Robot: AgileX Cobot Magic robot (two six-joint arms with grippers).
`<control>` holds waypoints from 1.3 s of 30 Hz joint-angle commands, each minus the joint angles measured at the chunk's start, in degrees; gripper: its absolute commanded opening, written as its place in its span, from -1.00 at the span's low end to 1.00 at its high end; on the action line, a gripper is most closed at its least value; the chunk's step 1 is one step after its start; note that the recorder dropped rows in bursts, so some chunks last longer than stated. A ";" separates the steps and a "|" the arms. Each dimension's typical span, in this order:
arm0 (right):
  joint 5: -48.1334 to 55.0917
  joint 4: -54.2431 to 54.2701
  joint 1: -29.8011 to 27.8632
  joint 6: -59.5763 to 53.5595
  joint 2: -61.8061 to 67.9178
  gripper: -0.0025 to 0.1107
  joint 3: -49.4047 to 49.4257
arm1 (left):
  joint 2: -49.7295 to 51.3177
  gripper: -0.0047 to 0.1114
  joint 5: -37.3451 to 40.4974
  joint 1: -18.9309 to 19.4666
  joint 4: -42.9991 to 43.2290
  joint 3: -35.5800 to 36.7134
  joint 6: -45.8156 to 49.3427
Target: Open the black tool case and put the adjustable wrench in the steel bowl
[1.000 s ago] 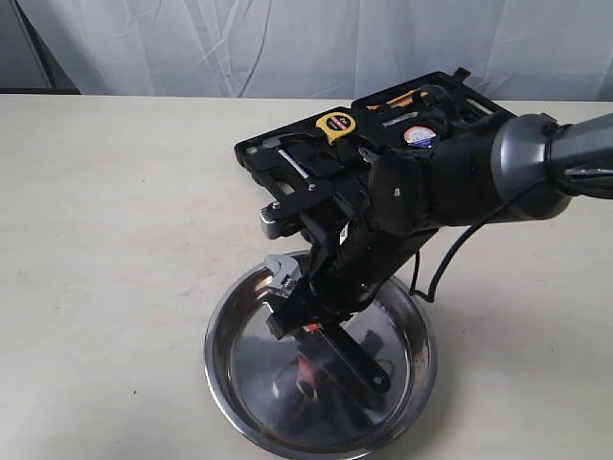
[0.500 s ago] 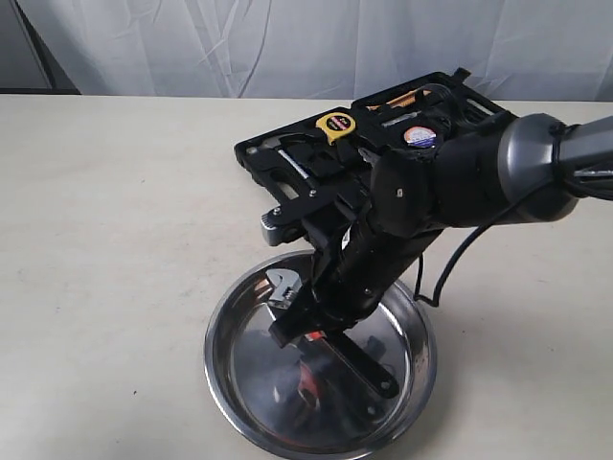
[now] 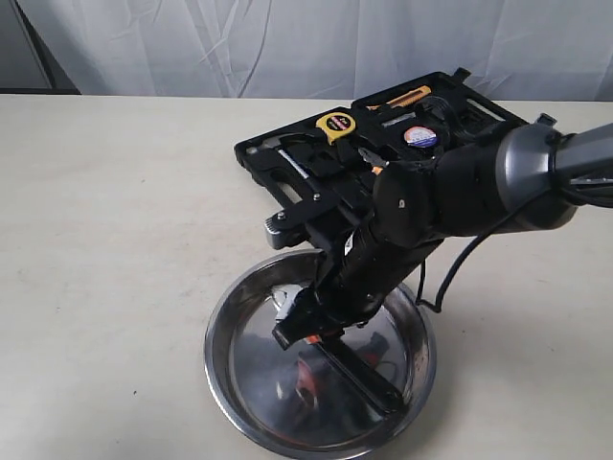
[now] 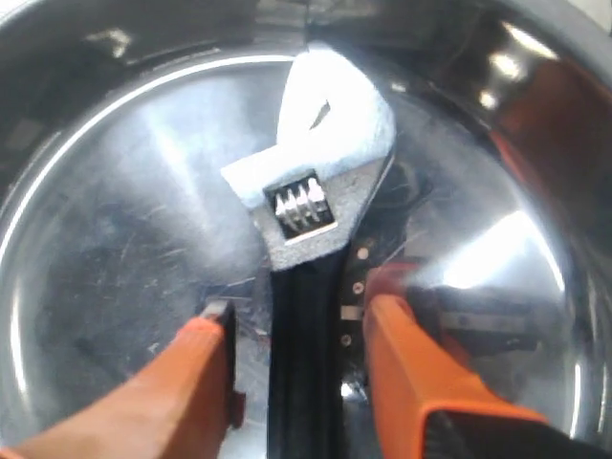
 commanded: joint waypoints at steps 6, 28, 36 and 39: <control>2.49 -0.10 0.14 0.02 -3.54 -0.90 0.26 | -0.22 -0.91 -0.60 -0.51 0.00 -0.11 -0.20; 6.38 -0.04 0.14 0.26 -47.62 -0.96 0.26 | -0.22 -0.91 -0.60 -0.51 0.00 -0.11 -0.20; 8.13 -2.61 0.14 0.13 -53.30 -0.96 0.26 | -0.22 -0.91 -0.60 -0.51 0.00 -0.11 -0.20; 7.65 -4.69 0.02 1.15 -55.95 -0.96 2.09 | -0.22 -0.91 -0.60 -0.51 0.00 -0.11 -0.20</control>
